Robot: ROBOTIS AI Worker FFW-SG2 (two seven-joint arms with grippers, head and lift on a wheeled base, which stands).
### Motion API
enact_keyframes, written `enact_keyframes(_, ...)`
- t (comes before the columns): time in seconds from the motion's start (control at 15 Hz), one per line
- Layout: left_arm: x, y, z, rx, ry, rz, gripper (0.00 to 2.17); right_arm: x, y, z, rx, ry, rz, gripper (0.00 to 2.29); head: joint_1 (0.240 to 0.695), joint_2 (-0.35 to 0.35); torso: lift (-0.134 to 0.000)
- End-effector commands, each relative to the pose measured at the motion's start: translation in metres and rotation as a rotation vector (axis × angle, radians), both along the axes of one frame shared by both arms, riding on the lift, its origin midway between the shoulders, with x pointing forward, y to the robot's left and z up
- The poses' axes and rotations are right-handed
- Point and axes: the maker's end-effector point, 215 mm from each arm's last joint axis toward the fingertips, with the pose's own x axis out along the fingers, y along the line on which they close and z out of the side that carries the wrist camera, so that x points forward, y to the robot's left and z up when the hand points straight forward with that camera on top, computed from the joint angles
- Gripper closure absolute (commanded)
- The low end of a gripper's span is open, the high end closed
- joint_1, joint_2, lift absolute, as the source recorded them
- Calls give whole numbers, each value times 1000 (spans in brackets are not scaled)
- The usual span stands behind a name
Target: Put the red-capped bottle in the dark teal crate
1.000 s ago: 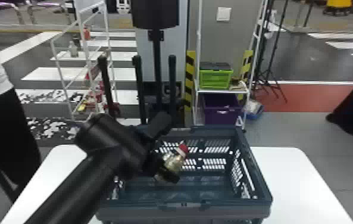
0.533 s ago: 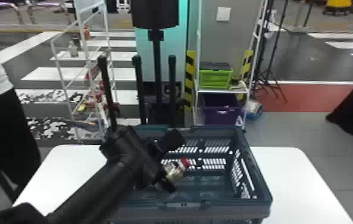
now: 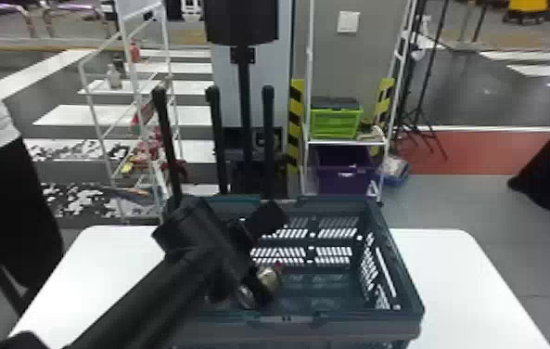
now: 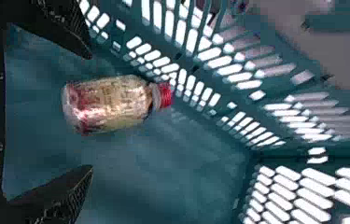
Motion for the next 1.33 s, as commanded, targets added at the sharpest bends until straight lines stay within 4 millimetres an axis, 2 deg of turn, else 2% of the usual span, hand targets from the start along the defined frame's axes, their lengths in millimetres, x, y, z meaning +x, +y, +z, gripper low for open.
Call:
enact_keyframes(0.0,8,19,49,-109,-56,106,16,1,-1,1,0,-7,-2,151,499,0,0)
enact_keyframes(0.13,5,29,91,-195,-98,176,22,3,-1,4,1,-13,-3,151,499,0,0)
enact_keyframes(0.2,5,38,116,-245,-140,215,22,3,0,5,1,-16,-3,151,499,0,0)
enact_keyframes(0.33,-3,54,155,-368,-207,271,22,4,-1,4,-1,-13,-4,151,499,0,0)
enact_keyframes(0.4,-10,61,171,-415,-249,294,22,4,-2,4,-3,-13,-4,151,499,0,0)
enact_keyframes(0.53,-39,87,195,-513,-334,371,22,5,-4,5,-6,-16,-7,151,499,0,0)
enact_keyframes(0.67,-81,126,204,-512,-427,466,22,7,-5,7,-11,-24,-6,151,499,0,0)
enact_keyframes(0.73,-101,146,214,-525,-505,508,16,9,-6,9,-12,-29,-5,151,499,0,0)
enact_keyframes(0.87,-143,185,215,-552,-585,616,19,11,-6,9,-11,-27,-1,151,499,0,0)
enact_keyframes(1.0,-184,217,201,-534,-640,689,19,12,-6,3,-13,-12,2,151,499,0,0)
enact_keyframes(1.07,-204,225,192,-514,-683,713,22,12,-6,2,-12,-9,3,151,499,0,0)
enact_keyframes(1.13,-220,230,194,-528,-771,727,22,13,-6,1,-12,-7,4,151,499,0,0)
enact_keyframes(1.27,-252,223,188,-588,-903,758,22,14,-5,0,-11,-4,7,151,499,0,0)
